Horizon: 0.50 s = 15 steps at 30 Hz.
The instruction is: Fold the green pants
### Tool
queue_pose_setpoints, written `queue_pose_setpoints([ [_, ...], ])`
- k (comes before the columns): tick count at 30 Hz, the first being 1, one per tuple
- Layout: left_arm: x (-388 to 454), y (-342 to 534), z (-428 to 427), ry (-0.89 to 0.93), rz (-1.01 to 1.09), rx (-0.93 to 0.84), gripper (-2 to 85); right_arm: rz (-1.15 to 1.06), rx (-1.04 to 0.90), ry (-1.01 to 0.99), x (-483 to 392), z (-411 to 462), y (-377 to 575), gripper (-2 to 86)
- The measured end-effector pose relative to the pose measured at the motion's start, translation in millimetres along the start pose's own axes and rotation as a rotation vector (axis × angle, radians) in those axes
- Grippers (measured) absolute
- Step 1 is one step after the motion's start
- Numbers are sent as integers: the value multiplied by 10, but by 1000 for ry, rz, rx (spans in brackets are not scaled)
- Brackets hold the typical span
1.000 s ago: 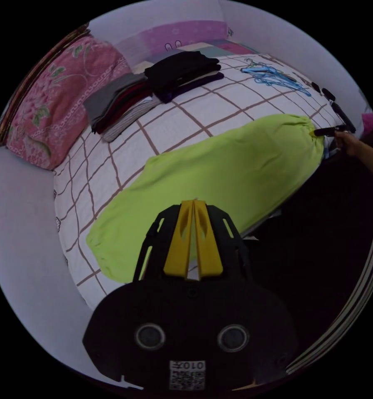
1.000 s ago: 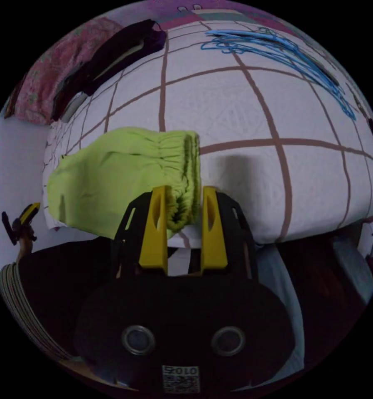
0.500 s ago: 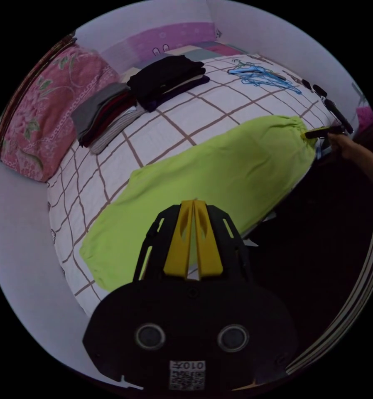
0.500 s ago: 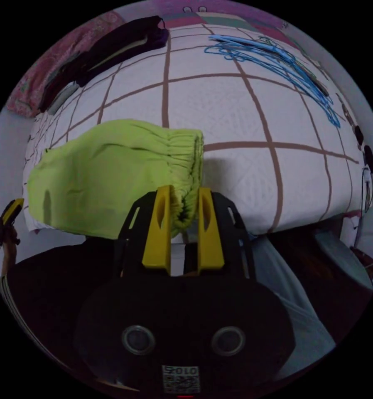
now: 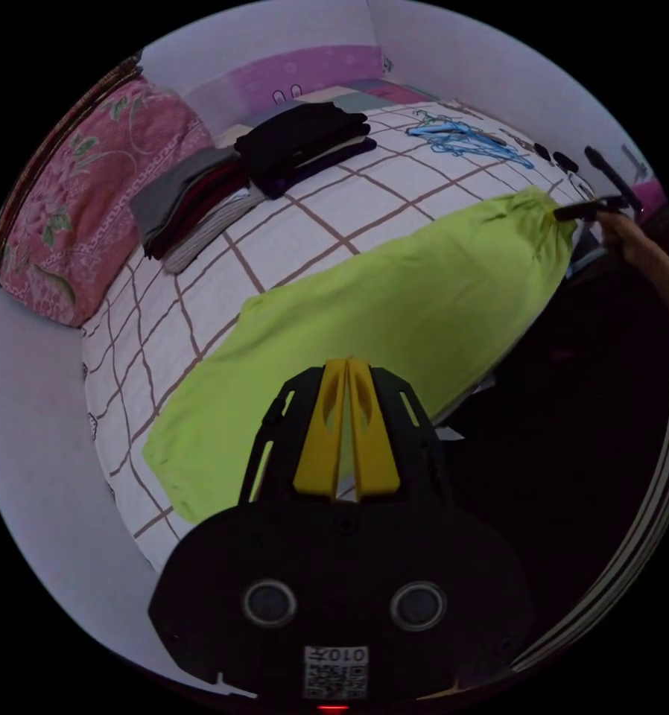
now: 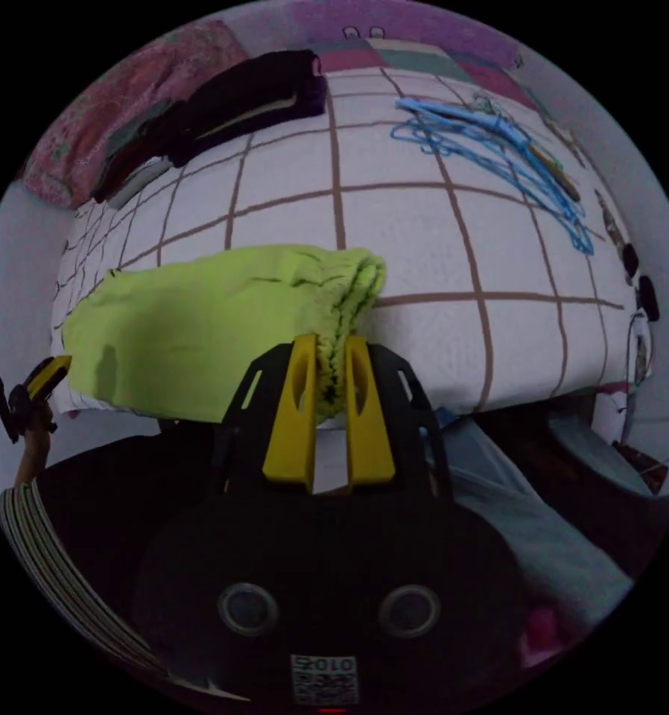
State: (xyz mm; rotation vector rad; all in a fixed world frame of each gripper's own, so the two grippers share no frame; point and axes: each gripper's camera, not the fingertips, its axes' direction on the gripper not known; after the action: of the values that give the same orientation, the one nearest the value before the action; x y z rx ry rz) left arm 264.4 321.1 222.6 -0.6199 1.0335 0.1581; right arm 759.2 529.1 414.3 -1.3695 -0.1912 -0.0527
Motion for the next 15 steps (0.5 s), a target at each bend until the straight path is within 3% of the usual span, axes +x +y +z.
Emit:
queue_pose_setpoints([
  [8,-953,513,-215,16,-68,53,-4,-268,139,45,-1644,-231,96,66],
  [15,-1569,1048,-303,7,-87,41,-4,-537,133,8,-3034,401,156,70],
])
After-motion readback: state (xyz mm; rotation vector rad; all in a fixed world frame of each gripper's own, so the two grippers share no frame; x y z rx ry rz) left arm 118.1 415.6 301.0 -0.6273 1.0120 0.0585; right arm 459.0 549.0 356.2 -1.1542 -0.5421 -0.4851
